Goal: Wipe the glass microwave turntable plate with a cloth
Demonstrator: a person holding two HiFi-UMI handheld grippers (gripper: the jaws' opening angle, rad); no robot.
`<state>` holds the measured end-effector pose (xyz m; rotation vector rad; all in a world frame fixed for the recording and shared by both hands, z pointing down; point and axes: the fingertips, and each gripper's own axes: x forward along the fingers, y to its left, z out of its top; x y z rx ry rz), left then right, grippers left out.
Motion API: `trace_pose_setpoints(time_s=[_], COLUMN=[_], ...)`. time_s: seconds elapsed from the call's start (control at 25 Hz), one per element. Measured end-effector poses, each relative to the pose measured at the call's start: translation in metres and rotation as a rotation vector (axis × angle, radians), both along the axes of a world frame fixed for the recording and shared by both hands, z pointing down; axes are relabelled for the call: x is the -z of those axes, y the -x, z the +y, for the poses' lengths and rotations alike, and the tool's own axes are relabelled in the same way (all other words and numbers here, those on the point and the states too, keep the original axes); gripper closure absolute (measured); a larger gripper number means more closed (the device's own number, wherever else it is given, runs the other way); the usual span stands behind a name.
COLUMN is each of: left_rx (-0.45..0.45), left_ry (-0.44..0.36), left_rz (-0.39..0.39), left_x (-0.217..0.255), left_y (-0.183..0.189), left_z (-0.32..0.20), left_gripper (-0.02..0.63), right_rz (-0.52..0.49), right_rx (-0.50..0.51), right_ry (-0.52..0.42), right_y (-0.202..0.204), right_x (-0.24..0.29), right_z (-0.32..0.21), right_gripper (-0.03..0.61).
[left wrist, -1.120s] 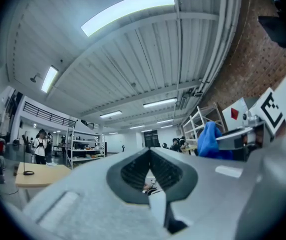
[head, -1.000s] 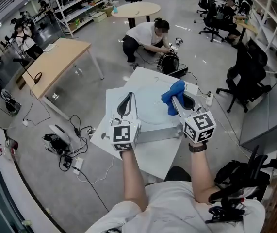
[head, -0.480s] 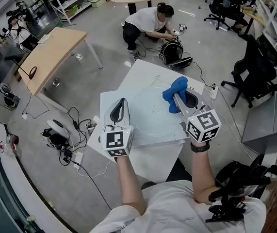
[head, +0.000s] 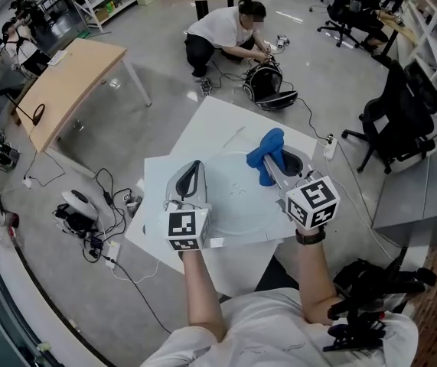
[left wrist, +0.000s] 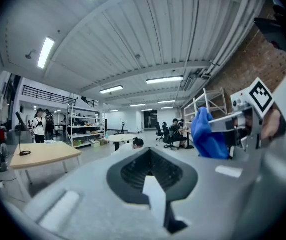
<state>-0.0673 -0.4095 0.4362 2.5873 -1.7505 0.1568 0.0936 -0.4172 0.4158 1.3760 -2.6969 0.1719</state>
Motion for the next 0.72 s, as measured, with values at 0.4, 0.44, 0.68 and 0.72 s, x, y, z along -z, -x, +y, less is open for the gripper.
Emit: trace_pose_setpoints(time_s=[0.4, 0.44, 0.68, 0.72], left_rx=[0.018, 0.024, 0.033, 0.026], left_ry=[0.119, 0.130, 0.231, 0.265], left_rz=[-0.029, -0.032, -0.056, -0.063], left_x=[-0.044, -0.047, -0.064, -0.068], left_y=[0.012, 0.016, 0.039, 0.042], left_z=[-0.010, -0.009, 0.001, 0.004], left_gripper=[0.612, 0.612, 0.612, 0.612], right_rz=[0.071, 0.076, 0.101, 0.109], right_rx=[0.081, 0.095, 0.197, 0.217], right_ry=[0.106, 0.112, 0.122, 0.125], right_y=[0.026, 0.032, 0.082, 0.092], right_x=[-0.043, -0.046, -0.052, -0.053], right_z=[-0.021, -0.023, -0.029, -0.030], right_gripper=[0.503, 0.502, 0.502, 0.502])
